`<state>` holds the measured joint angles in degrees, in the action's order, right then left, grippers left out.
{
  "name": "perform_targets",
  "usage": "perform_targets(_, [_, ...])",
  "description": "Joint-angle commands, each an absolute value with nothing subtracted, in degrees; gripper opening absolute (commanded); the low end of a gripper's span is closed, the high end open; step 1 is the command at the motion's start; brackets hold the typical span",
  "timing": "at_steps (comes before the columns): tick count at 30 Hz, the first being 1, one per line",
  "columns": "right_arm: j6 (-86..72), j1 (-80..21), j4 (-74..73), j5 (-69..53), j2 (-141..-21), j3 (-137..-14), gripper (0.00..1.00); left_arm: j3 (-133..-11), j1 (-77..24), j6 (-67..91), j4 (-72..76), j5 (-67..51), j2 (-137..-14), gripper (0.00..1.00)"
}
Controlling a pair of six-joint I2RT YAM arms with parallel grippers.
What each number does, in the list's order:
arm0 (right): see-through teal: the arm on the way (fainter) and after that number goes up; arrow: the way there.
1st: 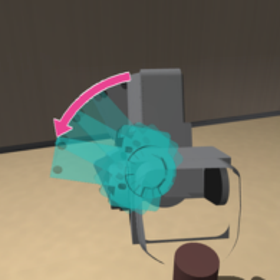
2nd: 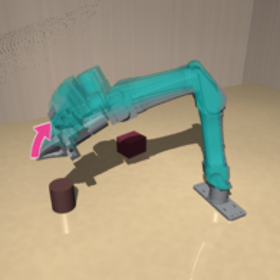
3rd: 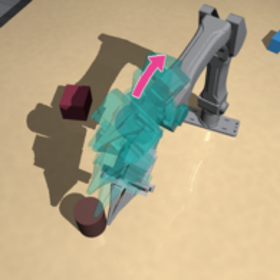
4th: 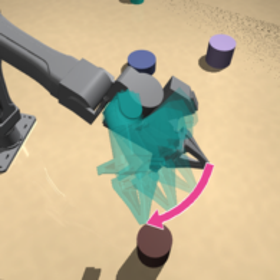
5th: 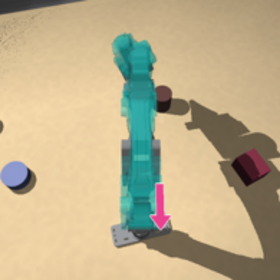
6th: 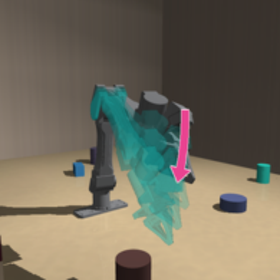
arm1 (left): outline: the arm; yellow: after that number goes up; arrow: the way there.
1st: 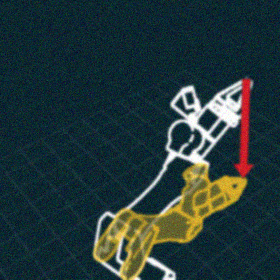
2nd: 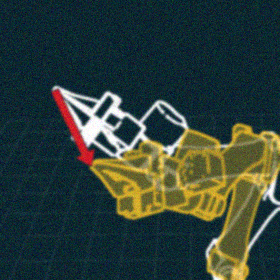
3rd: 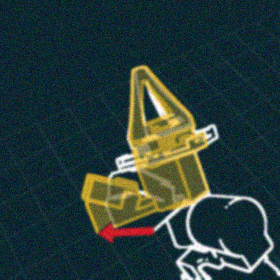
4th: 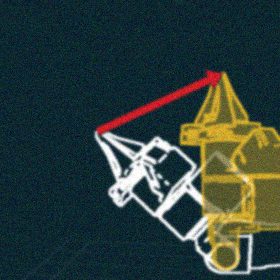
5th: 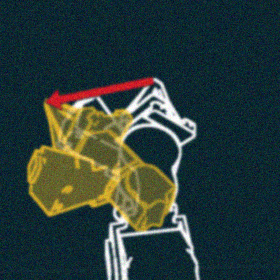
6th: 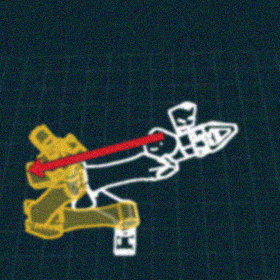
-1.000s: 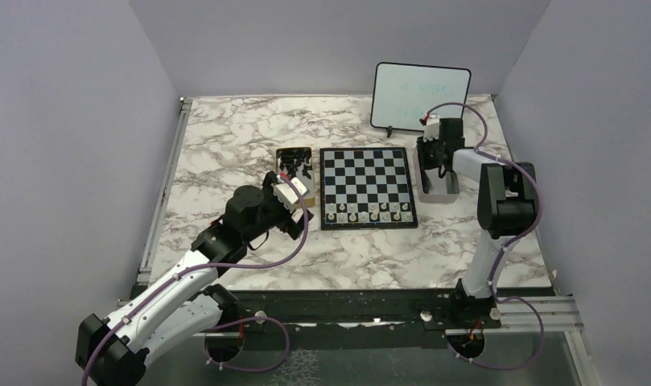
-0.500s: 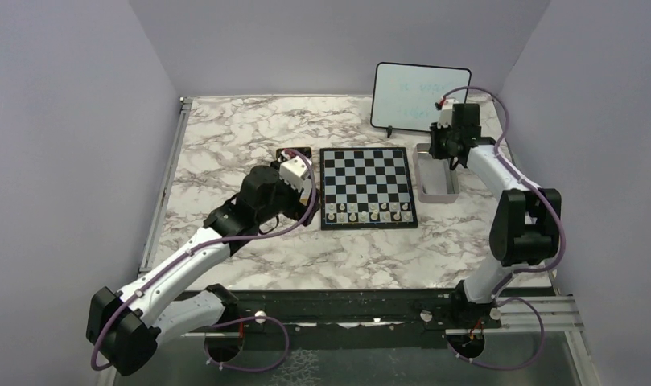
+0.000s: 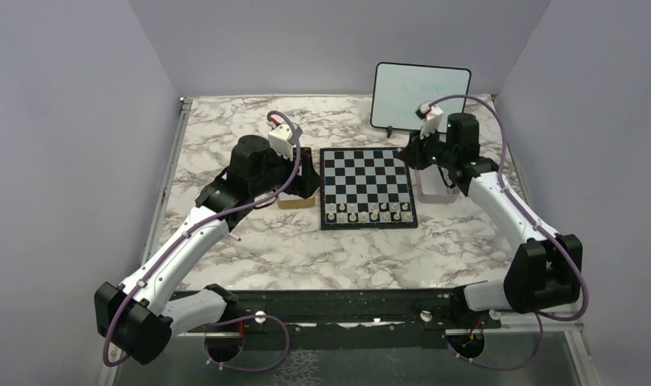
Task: Set up the chess pieces on the board
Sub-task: Pick up the chess piece from the storage box, then place the chess piece on the chessboard.
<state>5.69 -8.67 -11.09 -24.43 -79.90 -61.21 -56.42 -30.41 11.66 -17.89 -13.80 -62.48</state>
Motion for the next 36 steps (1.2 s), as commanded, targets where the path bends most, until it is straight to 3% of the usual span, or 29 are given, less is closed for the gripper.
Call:
perform_targets(1, [10.5,-16.7,-4.0,-31.6,-75.1,-56.8,0.16,-61.6,-29.5,21.1,-17.6,-23.4,-65.4,0.76])
perform_targets(14, [18.4,-25.8,13.6,-42.3,-64.3,-43.8,0.18,-61.8,-28.1,40.0,-2.3,-44.3,-71.9,0.49])
perform_targets(24, [18.2,-27.1,13.5,-43.8,-64.4,-44.7,0.18,-61.0,-28.1,45.0,4.8,-46.2,-76.3,0.42])
perform_targets(36, [18.3,-27.5,13.3,-44.5,-63.2,-44.4,0.18,-62.1,-28.2,49.8,10.1,-46.2,-82.3,0.41])
